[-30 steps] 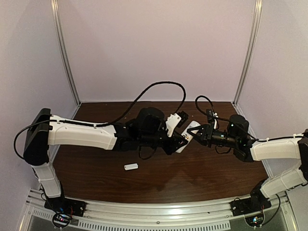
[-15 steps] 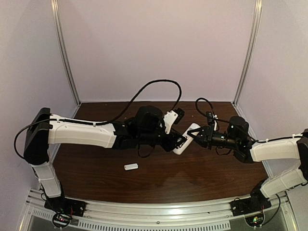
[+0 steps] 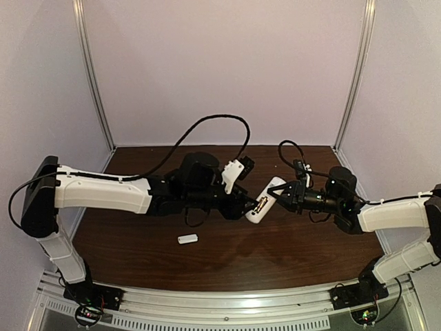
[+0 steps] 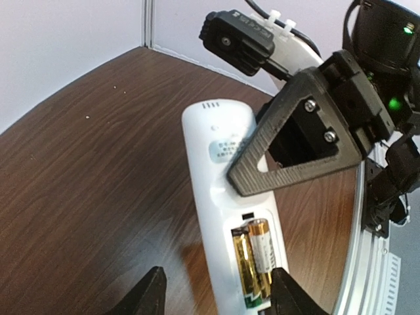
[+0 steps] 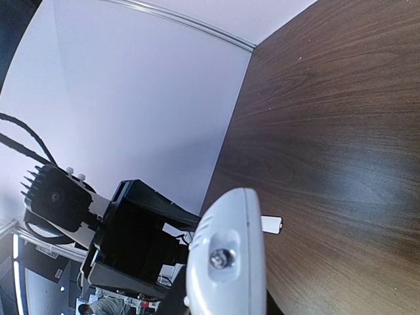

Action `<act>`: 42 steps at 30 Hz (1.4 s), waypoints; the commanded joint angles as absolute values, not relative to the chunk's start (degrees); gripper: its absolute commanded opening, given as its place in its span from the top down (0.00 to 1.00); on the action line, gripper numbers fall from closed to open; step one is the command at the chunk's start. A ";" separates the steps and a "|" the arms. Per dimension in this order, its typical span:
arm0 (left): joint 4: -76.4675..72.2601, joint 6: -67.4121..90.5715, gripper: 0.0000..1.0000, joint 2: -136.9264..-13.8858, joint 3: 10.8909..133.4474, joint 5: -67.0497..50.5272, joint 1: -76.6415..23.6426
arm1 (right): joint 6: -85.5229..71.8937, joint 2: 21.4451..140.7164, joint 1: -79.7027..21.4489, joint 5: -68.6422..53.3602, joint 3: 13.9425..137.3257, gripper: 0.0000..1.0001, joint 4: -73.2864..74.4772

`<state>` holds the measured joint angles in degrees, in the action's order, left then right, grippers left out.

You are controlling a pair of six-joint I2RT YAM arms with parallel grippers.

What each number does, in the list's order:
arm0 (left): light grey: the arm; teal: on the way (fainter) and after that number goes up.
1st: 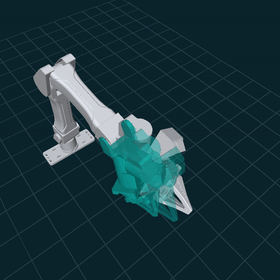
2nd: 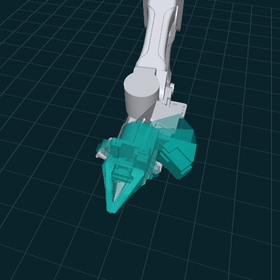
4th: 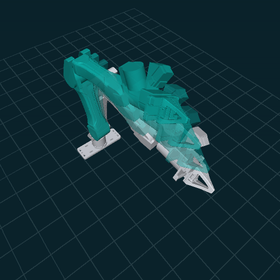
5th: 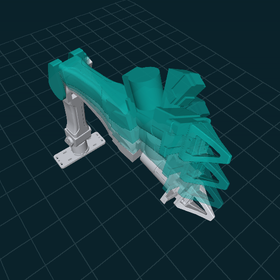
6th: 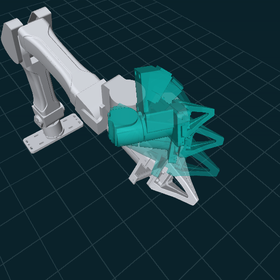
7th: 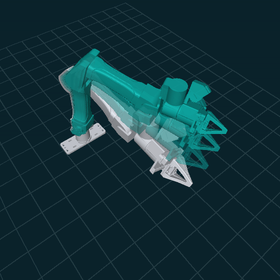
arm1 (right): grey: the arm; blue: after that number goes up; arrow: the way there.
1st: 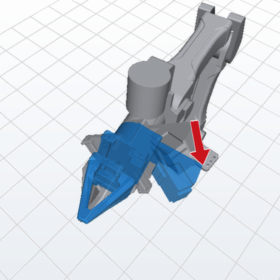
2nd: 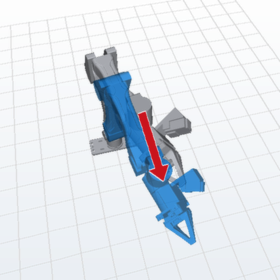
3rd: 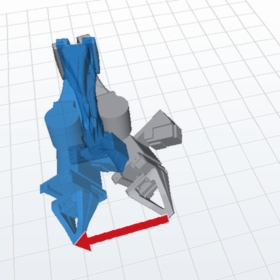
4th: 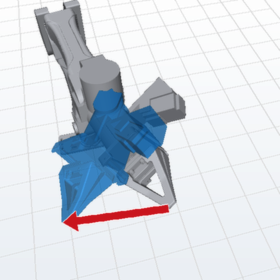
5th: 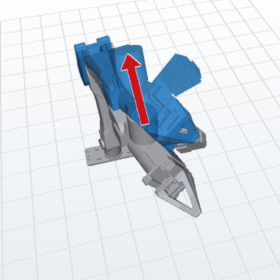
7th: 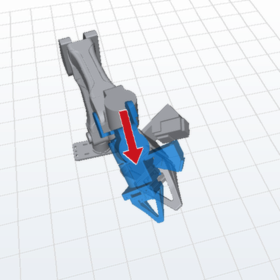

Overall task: Load the batteries into the remote control
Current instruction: Load the battery into the battery compartment.

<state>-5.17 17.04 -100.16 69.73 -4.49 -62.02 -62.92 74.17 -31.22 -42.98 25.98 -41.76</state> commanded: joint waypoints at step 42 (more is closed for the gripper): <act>-3.11 -26.34 0.80 -92.47 62.21 -14.70 -65.45 | -48.97 79.46 -39.94 -54.01 35.44 1.00 -28.60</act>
<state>-3.33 -26.30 -90.87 60.64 -13.63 -65.34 -49.69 79.20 -39.48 -53.76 33.54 -27.57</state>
